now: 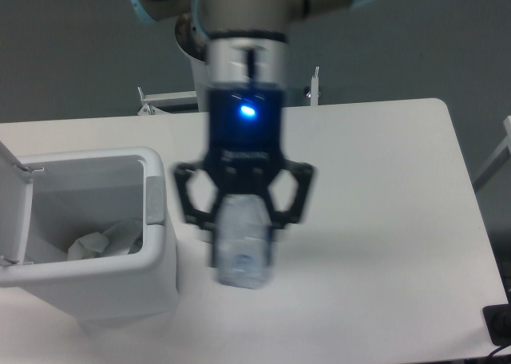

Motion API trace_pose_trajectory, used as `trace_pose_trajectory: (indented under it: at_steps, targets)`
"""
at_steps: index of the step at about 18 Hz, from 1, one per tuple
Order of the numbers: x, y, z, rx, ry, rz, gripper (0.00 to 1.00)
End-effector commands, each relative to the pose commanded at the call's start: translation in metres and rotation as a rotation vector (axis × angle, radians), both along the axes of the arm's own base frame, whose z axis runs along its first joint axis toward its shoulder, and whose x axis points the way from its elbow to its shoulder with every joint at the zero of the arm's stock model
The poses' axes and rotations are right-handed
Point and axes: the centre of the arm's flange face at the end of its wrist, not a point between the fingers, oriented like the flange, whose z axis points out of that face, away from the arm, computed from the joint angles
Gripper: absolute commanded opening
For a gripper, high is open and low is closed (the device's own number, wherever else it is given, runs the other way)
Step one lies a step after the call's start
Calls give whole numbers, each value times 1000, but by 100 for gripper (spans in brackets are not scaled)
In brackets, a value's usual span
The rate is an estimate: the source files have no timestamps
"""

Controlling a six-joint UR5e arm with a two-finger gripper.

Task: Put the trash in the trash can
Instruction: 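Lift the bottle and carry it over the trash can opening, then release the bottle into the trash can and raise the gripper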

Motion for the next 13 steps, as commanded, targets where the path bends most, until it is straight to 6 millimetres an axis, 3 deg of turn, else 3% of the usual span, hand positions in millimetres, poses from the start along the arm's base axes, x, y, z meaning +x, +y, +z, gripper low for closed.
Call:
trace_pose_trajectory:
  at_steps: [5, 10, 13]
  targets:
    - [64, 45, -21, 63, 53, -127, 59]
    - [86, 56, -41, 41, 22, -163, 60]
    - [91, 52, -61, 6, 3, -169, 60]
